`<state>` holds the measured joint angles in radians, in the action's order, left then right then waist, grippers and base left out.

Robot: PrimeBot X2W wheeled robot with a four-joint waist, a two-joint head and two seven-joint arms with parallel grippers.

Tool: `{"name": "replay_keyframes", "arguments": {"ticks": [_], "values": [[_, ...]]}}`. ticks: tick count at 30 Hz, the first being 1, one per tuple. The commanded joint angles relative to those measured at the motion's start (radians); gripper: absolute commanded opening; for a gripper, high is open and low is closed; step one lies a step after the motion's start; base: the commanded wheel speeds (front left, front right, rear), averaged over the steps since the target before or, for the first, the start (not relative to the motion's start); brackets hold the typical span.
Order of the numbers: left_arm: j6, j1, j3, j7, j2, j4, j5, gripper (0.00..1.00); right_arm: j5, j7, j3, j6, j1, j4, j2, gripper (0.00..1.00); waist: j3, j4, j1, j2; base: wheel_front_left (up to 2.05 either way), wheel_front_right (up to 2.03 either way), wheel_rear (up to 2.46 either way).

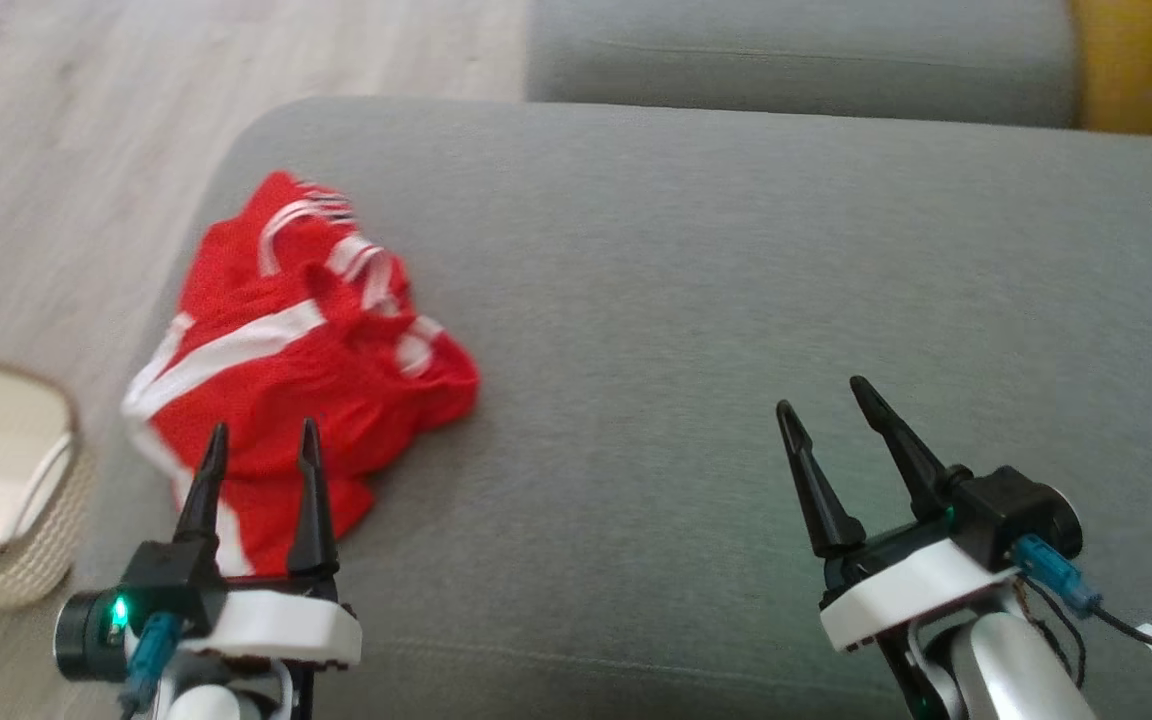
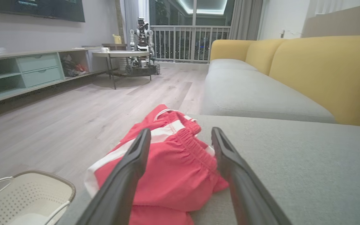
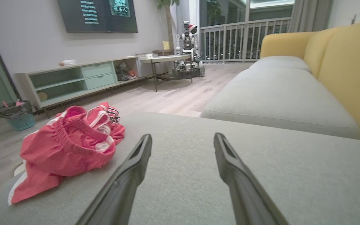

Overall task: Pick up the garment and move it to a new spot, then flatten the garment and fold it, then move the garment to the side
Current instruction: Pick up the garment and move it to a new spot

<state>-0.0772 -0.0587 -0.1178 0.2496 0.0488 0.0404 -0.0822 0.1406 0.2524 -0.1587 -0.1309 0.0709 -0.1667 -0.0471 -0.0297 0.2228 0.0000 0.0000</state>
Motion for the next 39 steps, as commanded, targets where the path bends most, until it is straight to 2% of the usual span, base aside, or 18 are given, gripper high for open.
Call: {"name": "replay_keyframes", "arguments": {"ticks": [1,6,12,16,21,27,31,33,39], "values": [[-0.007,0.041,0.027,0.012,0.001,-0.039,-0.012,1.00,-0.010,0.009,-0.019,0.000,0.027,0.032,-0.003,1.00,-0.005,0.058,0.0000,0.0000,0.00,0.00,0.00],[-0.013,0.028,0.029,0.012,0.001,-0.051,-0.024,1.00,-0.015,0.009,-0.019,0.000,0.021,0.029,-0.003,1.00,-0.007,0.118,0.0000,0.0000,0.00,0.00,0.00],[-0.007,0.029,0.036,0.012,0.001,-0.060,-0.050,1.00,-0.027,0.009,-0.015,0.000,0.017,0.033,-0.003,1.00,-0.023,0.141,0.0000,0.0000,0.00,0.00,0.00],[0.050,0.067,0.036,0.012,0.014,-0.012,-0.055,1.00,-0.048,0.009,-0.004,0.000,0.022,0.033,-0.003,1.00,-0.050,0.142,0.0000,0.0000,0.00,0.00,0.00],[0.123,0.200,0.031,-0.002,0.064,0.081,-0.067,1.00,-0.075,0.009,0.005,0.000,0.046,0.035,-0.003,1.00,-0.101,0.125,0.0000,0.0000,0.00,0.00,0.00],[0.186,0.410,0.014,-0.151,0.140,0.178,-0.126,1.00,-0.107,0.009,0.016,0.000,0.076,0.044,-0.003,1.00,-0.162,0.099,0.0000,0.0000,0.00,0.00,0.00],[0.204,0.512,0.014,-0.228,0.219,0.242,-0.227,1.00,-0.133,0.009,0.027,0.000,0.100,0.059,-0.003,1.00,-0.222,0.082,0.0000,0.0000,0.00,0.00,0.00],[0.207,0.550,0.009,-0.234,0.245,0.259,-0.282,1.00,-0.150,0.009,0.043,0.000,0.108,0.066,-0.003,1.00,-0.249,0.083,0.0000,0.0000,0.00,0.00,0.00],[0.208,0.622,-0.121,-0.257,0.305,0.316,-0.487,1.00,-0.189,0.009,0.083,0.000,0.120,0.084,-0.008,1.00,-0.309,0.099,0.0000,0.0000,0.00,0.00,0.00]]}}
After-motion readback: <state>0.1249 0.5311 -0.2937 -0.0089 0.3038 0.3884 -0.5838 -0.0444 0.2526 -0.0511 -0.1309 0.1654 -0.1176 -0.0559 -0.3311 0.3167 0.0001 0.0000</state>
